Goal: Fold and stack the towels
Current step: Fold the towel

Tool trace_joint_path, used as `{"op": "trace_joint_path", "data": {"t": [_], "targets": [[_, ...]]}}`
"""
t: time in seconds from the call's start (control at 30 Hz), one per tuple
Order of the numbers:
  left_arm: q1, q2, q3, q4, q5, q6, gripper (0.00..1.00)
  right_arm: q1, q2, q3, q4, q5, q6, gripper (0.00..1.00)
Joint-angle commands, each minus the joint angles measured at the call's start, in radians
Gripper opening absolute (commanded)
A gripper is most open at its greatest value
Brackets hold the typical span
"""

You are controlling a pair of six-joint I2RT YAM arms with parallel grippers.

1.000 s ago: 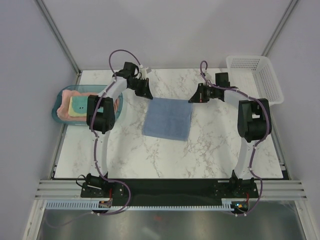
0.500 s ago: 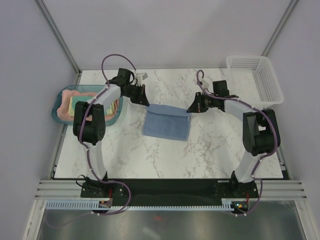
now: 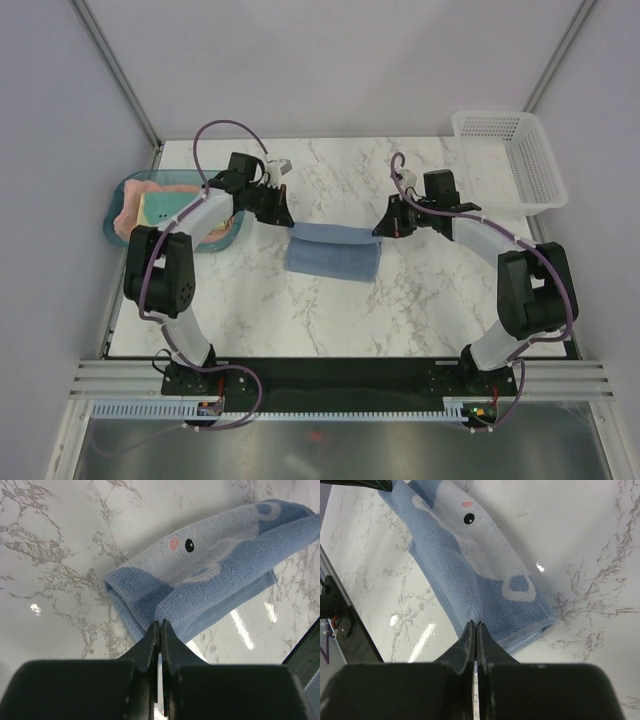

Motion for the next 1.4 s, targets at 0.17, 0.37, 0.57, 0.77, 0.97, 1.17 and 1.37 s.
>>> {"op": "trace_joint_path", "data": {"t": [0.17, 0.37, 0.57, 0.77, 0.97, 1.17, 1.37], "targets": [[-0.005, -0.076, -0.053, 0.041, -0.021, -0.02, 0.02, 0.024, -0.097, -0.063, 0.01, 0.049, 0.013, 0.0], [-0.025, -0.083, -0.116, 0.046, -0.066, -0.048, 0.02, 0.072, -0.109, -0.161, 0.057, 0.075, 0.056, 0.0], [-0.044, -0.1, -0.173, 0.059, -0.11, -0.068, 0.03, 0.115, -0.118, -0.245, 0.119, 0.104, 0.107, 0.0], [-0.064, -0.151, -0.219, 0.059, -0.139, -0.083, 0.03, 0.145, -0.182, -0.297, 0.136, 0.115, 0.135, 0.0], [-0.073, -0.165, -0.249, 0.059, -0.133, -0.099, 0.06, 0.149, -0.224, -0.32, 0.14, 0.157, 0.154, 0.0], [-0.091, -0.149, -0.265, 0.038, -0.181, -0.111, 0.21, 0.15, -0.221, -0.386, 0.168, 0.196, 0.19, 0.08], [-0.097, -0.162, -0.257, 0.012, -0.21, -0.115, 0.33, 0.162, -0.247, -0.4, 0.166, 0.195, 0.214, 0.28]]}}
